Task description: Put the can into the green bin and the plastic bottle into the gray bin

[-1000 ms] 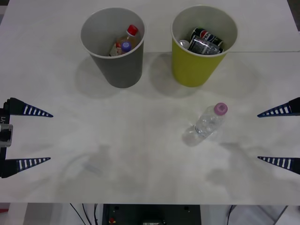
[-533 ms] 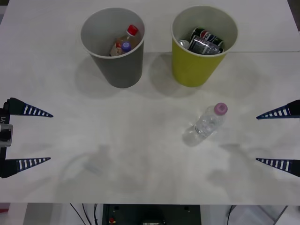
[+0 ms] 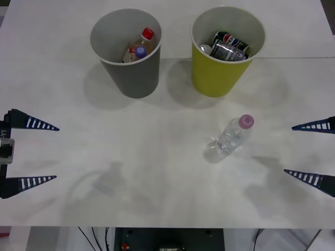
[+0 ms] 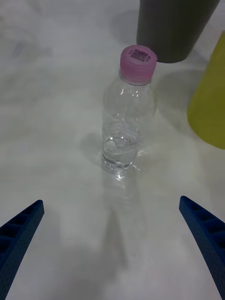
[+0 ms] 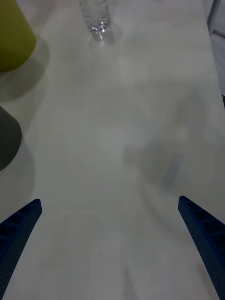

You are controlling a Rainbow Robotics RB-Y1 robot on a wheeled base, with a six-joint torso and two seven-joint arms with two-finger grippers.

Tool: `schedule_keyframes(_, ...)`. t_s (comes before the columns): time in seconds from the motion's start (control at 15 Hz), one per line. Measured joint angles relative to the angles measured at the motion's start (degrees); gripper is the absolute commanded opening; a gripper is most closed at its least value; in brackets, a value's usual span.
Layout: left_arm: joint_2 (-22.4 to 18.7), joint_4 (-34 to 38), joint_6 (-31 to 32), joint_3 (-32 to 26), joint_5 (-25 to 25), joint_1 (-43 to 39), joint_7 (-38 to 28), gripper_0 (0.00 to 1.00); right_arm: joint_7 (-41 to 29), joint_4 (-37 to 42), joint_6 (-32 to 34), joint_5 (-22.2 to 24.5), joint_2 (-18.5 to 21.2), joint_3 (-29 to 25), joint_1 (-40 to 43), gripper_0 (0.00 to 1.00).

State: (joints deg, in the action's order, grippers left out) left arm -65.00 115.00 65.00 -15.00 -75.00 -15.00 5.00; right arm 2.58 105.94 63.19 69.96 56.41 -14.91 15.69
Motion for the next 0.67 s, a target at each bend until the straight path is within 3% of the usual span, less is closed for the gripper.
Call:
schedule_keyframes(0.2, 0.00, 0.00, 0.00, 0.00, 0.00, 0.00, 0.00, 1.00, 4.49, -3.54, 0.58, -0.16, -4.47, -0.20, -1.27, 1.00)
schedule_keyframes(0.67, 0.00, 0.00, 0.00, 0.00, 0.00, 0.00, 0.00, 1.00, 5.92, -9.93, 3.59, 0.24, -14.13, 0.08, -5.32, 1.00)
